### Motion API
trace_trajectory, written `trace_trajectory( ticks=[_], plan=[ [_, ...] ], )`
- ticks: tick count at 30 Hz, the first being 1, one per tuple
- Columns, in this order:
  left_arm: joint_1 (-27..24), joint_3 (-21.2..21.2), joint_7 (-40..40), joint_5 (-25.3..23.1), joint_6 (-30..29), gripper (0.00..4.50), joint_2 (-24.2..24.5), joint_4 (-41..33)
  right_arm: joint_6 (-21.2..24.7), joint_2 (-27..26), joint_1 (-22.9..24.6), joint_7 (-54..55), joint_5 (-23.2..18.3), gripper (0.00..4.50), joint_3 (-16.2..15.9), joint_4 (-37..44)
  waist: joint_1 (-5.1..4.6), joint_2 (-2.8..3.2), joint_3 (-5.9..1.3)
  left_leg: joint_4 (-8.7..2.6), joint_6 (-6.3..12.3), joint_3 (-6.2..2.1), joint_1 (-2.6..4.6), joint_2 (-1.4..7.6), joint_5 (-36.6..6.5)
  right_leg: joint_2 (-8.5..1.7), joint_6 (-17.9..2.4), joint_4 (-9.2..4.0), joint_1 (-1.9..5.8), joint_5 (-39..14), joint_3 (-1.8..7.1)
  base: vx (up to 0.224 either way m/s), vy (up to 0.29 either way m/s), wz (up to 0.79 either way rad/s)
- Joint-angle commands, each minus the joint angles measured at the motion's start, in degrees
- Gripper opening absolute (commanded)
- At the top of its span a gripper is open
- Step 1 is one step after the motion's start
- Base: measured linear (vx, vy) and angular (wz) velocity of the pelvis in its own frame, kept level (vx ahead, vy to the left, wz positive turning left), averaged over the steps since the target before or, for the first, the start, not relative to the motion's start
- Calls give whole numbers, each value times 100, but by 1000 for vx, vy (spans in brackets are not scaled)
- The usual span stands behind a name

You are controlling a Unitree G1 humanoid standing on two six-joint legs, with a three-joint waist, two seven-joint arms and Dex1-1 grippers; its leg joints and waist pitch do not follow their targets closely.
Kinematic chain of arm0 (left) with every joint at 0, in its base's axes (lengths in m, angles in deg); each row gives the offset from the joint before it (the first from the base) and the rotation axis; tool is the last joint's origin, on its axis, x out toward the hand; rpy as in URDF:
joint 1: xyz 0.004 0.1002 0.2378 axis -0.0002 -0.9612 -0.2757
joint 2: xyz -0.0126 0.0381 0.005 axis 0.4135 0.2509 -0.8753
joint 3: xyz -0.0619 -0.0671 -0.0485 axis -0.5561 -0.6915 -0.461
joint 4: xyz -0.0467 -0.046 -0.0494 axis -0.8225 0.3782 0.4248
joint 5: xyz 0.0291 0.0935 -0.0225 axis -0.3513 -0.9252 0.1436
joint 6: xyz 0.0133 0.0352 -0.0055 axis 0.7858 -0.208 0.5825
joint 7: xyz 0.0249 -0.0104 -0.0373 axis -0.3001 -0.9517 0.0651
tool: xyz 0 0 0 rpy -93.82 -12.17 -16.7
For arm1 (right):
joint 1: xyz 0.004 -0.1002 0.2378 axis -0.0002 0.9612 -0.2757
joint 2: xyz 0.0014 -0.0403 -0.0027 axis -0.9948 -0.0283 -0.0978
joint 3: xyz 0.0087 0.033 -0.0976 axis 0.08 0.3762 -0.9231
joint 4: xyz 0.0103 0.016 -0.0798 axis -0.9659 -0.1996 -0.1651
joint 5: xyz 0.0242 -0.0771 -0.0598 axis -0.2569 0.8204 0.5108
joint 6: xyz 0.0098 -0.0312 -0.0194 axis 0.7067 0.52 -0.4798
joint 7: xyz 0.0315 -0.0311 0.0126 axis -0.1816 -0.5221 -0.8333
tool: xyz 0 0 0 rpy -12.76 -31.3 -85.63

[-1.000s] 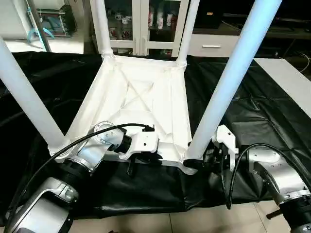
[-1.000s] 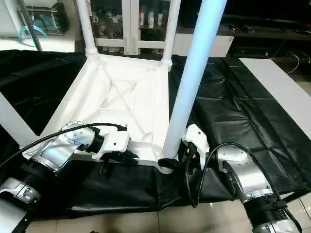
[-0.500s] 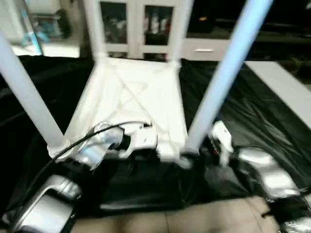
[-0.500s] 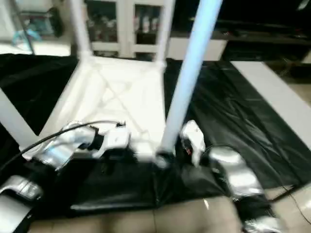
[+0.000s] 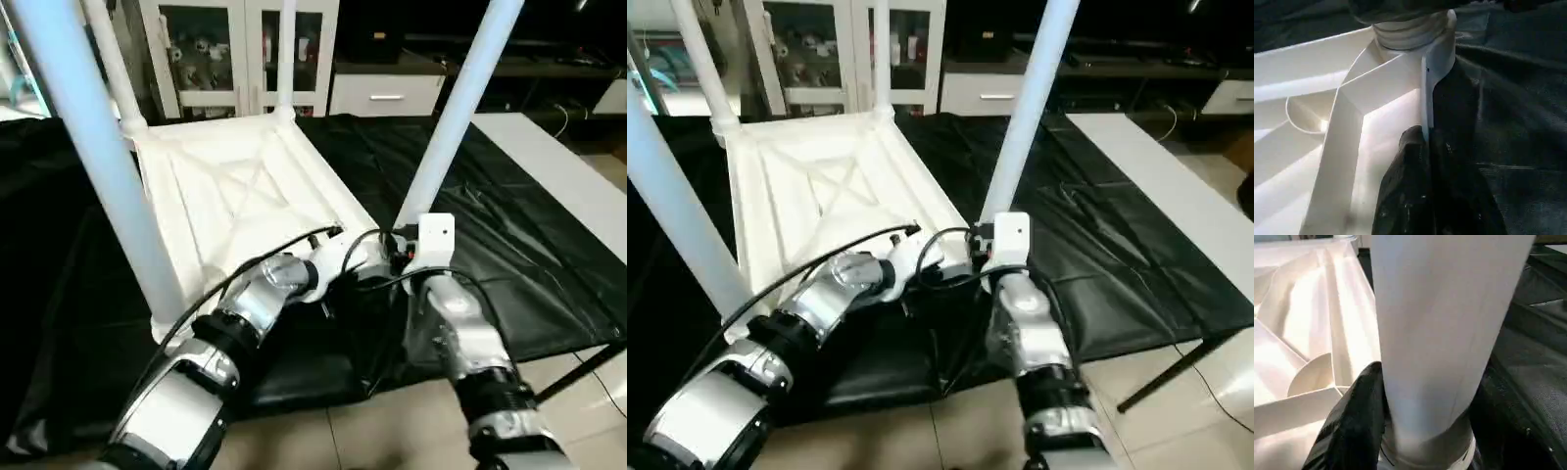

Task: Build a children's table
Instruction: Rotate leg to tighten

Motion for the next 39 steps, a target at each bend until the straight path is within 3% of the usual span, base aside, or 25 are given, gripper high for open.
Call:
trace_trajectory(
  ticks=[1, 2, 3, 4, 5, 6, 8, 11, 12, 14, 16, 17, 18, 20, 22, 25, 26, 27, 28, 30, 34, 39],
  plan=[
    [45, 112, -571, -291, -67, 0, 51, 293, -253, -311, 6, -546, -208, 201, -287, 116, -79, 50, -207, -626, -342, -278, 201, 342, -3880, -358, -524, -448, -4, -2972, 106, 0, 0, 0],
    [44, 124, -562, -298, -62, 0, 70, 299, -320, -306, 14, -605, -220, 201, -292, 163, -79, 32, -206, -589, -303, -255, 235, 322, -3863, -385, -526, -483, -45, -3141, 112, 0, 0, 0],
    [37, 137, -548, -310, -36, 0, 107, 296, -345, -277, 51, -789, -294, 255, -296, 289, -77, 29, -205, -580, -279, -253, 235, 320, -3805, -403, -520, -491, -42, -3215, 117, 0, 0, 0],
    [25, 174, -479, -333, 25, 0, 175, 281, -450, -173, 103, -938, -279, 269, -334, 460, -59, 20, -204, -568, -222, -255, 219, 320, -3683, -426, -497, -504, -27, -3321, 123, 0, 0, 0],
    [38, 193, -470, -352, 85, 0, 197, 324, -527, -128, 122, -954, -214, 268, -345, 524, -58, 11, -203, -572, -176, -241, 182, 317, -3567, -435, -471, -503, -18, -3363, 138, 0, 0, 0],
    [38, 194, -464, -359, 127, 0, 233, 343, -535, -76, 148, -1030, -243, 274, -308, 623, -88, 4, -210, -628, -174, -302, 61, 340, -3373, -444, -445, -428, 85, -3333, 144, 0, 0, 0],
    [49, 203, -452, -371, 184, 0, 259, 381, -551, -43, 159, -1025, -266, 303, -262, 672, -98, 19, -241, -655, -199, -331, -51, 366, -3055, -465, -511, -361, 155, -3020, 175, 3, 1, -11],
    [-40, 338, -37, -482, 404, 0, 545, 275, -460, 410, 287, -1558, -357, 314, -218, 977, -64, 6, -242, -615, -148, -272, 24, 362, -2965, -456, -745, -372, 80, -2704, 223, 0, 0, 0],
    [-57, 359, 25, -492, 415, 0, 588, 241, -427, 479, 311, -1663, -377, 334, -224, 1028, -33, 24, -261, -602, -104, -236, 18, 369, -2740, -457, -865, -330, 78, -2382, 261, 0, 0, 0],
    [-110, 393, 242, -457, 479, 0, 685, 139, -364, 683, 381, -1960, -385, 354, -278, 1153, -2, -5, -275, -591, 12, -194, -39, 368, -2342, -443, -994, -270, 111, -1963, 281, 0, 0, 0],
    [-258, 452, 804, -344, 534, 0, 896, -105, -87, 1162, 561, -2707, -462, 359, -387, 1486, 36, -8, -267, -568, 99, -151, -1, 372, -2239, -436, -1071, -272, 77, -1980, 294, 0, 0, 0],
    [-331, 489, 1097, -285, 528, 0, 1004, -200, 74, 1421, 674, -3104, -515, 366, -464, 1687, 72, -20, -263, -557, 164, -143, 8, 370, -2193, -432, -1088, -271, 95, -2040, 297, 0, 0, 0],
    [-331, 489, 1097, -285, 528, 0, 1004, -200, 74, 1421, 674, -3104, -515, 378, -464, 1687, 96, -16, -267, -551, 182, -131, 11, 382, -2138, -435, -1090, -264, 88, -1995, 310, 51, -33, 7],
    [-502, 635, 1904, -118, 918, 0, 1242, -386, 268, 1965, 923, -3861, -549, 401, -706, 2037, 168, -20, -275, -539, 195, -111, 44, 391, -2043, -422, -1149, -225, 69, -1874, 330, 53, -34, 7],
    [-701, 842, 2870, 88, 1420, 0, 1497, -632, 352, 2351, 1096, -4373, -562, 417, -898, 2247, 186, -31, -285, -541, 204, -103, 23, 395, -1899, -419, -1201, -186, 83, -1713, 346, 31, -16, 2],
    [-831, 908, 3408, 234, 1465, 0, 1635, -822, 463, 2637, 1228, -4908, -642, 444, -1072, 2474, 271, -37, -300, -497, 246, -70, 60, 400, -1591, -411, -1366, -105, 76, -1343, 370, 82, -39, 6],
    [-849, 907, 3479, 267, 1462, 0, 1642, -859, 471, 2667, 1239, -4967, -644, 447, -1095, 2497, 331, -29, -330, -469, 291, -37, 117, 406, -1308, -391, -1487, -42, 65, -956, 376, 71, -30, 10],
    [-861, 907, 3524, 288, 1460, 0, 1647, -882, 476, 2686, 1246, -5005, -646, 447, -1110, 2512, 335, -36, -335, -468, 333, -28, 101, 403, -1134, -385, -1558, 0, 85, -714, 379, 62, -22, 7],
    [-921, 923, 3752, 393, 1357, 0, 1667, -1040, 560, 2725, 1267, -5202, -740, 447, -1159, 2576, 409, -34, -354, -437, 478, -9, 98, 404, -641, -391, -1719, 92, 121, -142, 379, 62, -22, 7],
    [-941, 936, 3824, 418, 1331, 0, 1676, -1096, 597, 2735, 1273, -5268, -774, 447, -1174, 2602, 432, -49, -345, -423, 554, -2, 84, 395, -486, -392, -1759, 123, 136, 35, 389, 0, 0, 0],
    [-1002, 1023, 4113, 445, 1323, 0, 1697, -1296, 725, 2833, 1267, -5648, -816, 447, -1383, 2687, 455, -55, -335, -434, 523, -13, 84, 402, -635, -385, -1677, 107, 160, -384, 391, 0, 0, 0],
    [-966, 1033, 4104, 289, 1298, 0, 1718, -1294, 673, 2843, 1184, -5791, -672, 447, -1492, 2543, 445, -83, -301, -483, 164, -35, 103, 407, -1245, -394, -1300, -19, 133, -1553, 416, 0, 0, 0]
  ],
)
